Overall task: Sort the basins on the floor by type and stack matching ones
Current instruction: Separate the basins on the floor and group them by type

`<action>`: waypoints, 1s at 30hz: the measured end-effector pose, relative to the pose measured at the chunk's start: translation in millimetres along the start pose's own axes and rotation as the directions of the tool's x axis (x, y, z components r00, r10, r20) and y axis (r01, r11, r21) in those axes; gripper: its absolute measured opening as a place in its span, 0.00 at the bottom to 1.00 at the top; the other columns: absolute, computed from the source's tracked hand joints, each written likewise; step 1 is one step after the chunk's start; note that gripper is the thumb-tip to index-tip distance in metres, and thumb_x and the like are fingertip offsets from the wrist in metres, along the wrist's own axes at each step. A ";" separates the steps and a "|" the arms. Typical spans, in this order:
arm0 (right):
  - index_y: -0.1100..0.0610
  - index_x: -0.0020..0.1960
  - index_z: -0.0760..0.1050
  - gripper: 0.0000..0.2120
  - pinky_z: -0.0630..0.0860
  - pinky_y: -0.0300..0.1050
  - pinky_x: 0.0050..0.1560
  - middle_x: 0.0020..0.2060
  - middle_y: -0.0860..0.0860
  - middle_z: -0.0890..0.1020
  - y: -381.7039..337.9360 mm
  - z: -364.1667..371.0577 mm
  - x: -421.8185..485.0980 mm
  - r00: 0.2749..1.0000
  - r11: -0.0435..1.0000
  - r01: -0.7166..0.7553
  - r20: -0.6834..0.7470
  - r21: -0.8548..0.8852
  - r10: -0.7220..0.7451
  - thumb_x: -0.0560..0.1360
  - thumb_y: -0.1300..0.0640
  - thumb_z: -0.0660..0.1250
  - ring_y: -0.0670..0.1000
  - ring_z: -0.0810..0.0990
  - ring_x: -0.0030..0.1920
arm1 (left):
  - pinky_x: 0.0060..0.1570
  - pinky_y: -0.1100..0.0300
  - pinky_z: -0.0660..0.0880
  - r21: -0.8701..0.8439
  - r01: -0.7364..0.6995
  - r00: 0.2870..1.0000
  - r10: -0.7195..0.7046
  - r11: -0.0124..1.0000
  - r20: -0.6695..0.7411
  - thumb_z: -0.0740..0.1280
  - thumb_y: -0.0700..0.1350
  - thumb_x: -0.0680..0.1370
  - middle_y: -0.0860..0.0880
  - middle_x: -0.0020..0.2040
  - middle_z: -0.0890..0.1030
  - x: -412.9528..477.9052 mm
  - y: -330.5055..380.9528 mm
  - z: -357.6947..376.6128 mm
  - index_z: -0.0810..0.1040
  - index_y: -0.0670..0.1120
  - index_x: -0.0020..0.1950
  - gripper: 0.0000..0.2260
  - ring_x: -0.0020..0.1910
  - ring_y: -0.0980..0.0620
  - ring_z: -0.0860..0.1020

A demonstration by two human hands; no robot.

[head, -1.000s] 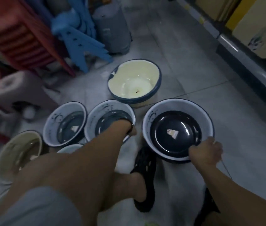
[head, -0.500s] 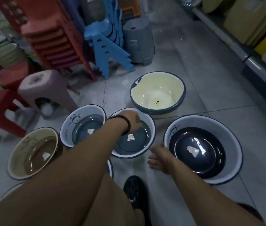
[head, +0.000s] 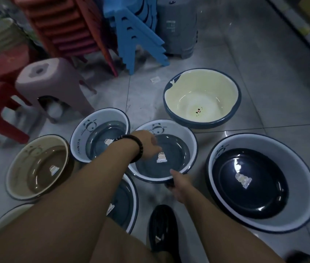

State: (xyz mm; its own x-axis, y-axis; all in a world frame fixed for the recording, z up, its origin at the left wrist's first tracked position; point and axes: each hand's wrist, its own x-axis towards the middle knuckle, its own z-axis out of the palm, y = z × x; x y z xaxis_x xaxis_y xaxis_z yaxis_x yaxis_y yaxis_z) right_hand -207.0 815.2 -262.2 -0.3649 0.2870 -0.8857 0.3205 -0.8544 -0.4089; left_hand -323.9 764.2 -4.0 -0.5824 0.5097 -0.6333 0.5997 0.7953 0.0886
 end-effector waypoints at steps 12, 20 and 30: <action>0.61 0.52 0.80 0.05 0.81 0.49 0.31 0.40 0.59 0.84 -56.3 -41.2 -121.5 0.962 0.965 0.256 -0.081 -0.059 -0.260 0.77 0.62 0.68 0.58 0.83 0.37 | 0.60 0.49 0.71 -0.187 0.165 0.978 -0.185 0.968 -0.093 0.67 0.62 0.78 0.41 0.71 0.73 -27.2 -36.7 -1.2 0.66 0.46 0.78 0.33 0.66 0.40 0.73; 0.64 0.57 0.81 0.12 0.80 0.55 0.43 0.43 0.63 0.84 -129.9 -155.5 -188.1 0.867 0.839 0.482 0.001 -0.253 -0.498 0.78 0.57 0.72 0.61 0.83 0.42 | 0.59 0.42 0.80 -0.492 0.167 0.941 -0.287 0.854 -0.178 0.73 0.57 0.75 0.41 0.65 0.79 -31.3 -36.2 8.9 0.73 0.46 0.70 0.28 0.58 0.38 0.80; 0.49 0.73 0.74 0.28 0.85 0.56 0.52 0.57 0.53 0.85 -146.8 -248.4 -190.2 0.674 0.731 0.590 -0.289 -0.343 -0.680 0.76 0.65 0.72 0.57 0.86 0.51 | 0.39 0.36 0.83 -0.687 0.050 0.959 -0.227 0.725 -0.170 0.67 0.41 0.80 0.38 0.51 0.82 -16.4 100.5 25.3 0.78 0.44 0.56 0.06 0.46 0.34 0.82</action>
State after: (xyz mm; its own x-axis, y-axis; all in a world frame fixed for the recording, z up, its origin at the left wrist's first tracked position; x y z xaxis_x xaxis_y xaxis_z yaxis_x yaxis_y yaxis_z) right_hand 32.5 993.7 -88.3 -0.2115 0.8995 -0.3824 0.3186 -0.3064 -0.8970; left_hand -240.2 827.5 -4.2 -0.7882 0.3636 -0.4964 0.0288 0.8276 0.5605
